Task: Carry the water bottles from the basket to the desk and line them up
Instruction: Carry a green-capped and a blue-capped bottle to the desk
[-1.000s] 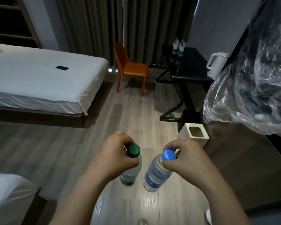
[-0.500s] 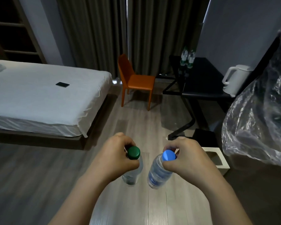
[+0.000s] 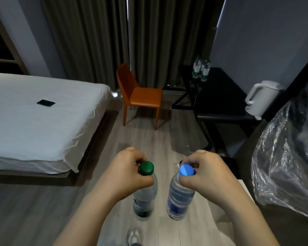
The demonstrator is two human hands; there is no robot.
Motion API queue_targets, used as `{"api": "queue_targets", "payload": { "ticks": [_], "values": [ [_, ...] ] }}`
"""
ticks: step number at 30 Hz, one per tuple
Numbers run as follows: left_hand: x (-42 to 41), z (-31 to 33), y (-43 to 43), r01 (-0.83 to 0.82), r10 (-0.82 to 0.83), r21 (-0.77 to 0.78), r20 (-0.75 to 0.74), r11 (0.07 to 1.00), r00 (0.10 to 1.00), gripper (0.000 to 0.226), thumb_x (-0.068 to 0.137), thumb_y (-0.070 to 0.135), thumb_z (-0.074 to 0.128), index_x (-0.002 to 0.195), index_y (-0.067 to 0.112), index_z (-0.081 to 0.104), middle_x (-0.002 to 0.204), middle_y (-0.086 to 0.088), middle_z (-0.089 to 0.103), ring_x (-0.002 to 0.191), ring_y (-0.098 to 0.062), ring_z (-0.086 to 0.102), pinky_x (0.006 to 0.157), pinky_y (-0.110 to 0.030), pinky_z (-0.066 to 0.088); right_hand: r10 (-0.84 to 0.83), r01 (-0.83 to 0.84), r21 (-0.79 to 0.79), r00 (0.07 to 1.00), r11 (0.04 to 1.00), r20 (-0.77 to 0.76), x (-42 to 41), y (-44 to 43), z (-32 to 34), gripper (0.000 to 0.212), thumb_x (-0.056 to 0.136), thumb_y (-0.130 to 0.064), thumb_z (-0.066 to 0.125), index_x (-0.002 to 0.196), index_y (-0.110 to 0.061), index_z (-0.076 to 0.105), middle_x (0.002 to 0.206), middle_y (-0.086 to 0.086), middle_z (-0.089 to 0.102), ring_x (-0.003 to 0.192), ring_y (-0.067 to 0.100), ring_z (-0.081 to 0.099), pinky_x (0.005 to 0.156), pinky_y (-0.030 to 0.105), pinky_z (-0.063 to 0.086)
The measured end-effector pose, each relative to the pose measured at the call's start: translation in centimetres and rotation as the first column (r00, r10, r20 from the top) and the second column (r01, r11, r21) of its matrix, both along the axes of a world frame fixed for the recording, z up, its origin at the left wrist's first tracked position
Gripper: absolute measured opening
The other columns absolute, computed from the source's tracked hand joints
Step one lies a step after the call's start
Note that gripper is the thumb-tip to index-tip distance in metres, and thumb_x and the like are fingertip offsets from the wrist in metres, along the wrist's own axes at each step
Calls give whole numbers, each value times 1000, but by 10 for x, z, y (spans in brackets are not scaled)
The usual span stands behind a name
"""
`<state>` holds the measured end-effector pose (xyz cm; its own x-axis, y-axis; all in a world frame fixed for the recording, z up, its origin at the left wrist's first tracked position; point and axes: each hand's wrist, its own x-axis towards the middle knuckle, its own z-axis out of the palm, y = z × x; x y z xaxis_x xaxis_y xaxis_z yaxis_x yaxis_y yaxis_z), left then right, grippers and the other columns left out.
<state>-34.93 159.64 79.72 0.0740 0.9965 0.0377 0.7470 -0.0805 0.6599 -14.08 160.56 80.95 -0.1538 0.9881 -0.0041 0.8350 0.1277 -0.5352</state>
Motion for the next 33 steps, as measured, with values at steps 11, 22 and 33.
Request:
{"api": "queue_targets", "payload": {
  "ticks": [11,22,33],
  "values": [
    [-42,10,194,72,-73,88,10,994,997,26,61,26,77,82,26,63,85,10,52,72,-6,54,61,-19,47,-65,64,37,997,997,33,-46,170,14,14,65,-29,73,78,-28,68,83,-12,57,73,7,59,66,25,55],
    [-58,5,340,118,-121,79,47,990,991,23,61,22,77,79,27,64,83,10,52,69,-6,55,57,-14,40,-112,112,-1,993,994,-43,-61,306,13,14,64,-29,73,77,-31,66,84,-14,56,73,7,60,66,28,57],
    [-35,6,517,152,-153,102,-5,983,988,24,61,23,77,79,28,64,82,12,51,70,-2,54,56,-13,42,-130,133,21,987,991,-100,-35,483,9,17,61,-24,74,77,-27,68,84,-13,56,73,6,59,66,26,53]
  ]
}}
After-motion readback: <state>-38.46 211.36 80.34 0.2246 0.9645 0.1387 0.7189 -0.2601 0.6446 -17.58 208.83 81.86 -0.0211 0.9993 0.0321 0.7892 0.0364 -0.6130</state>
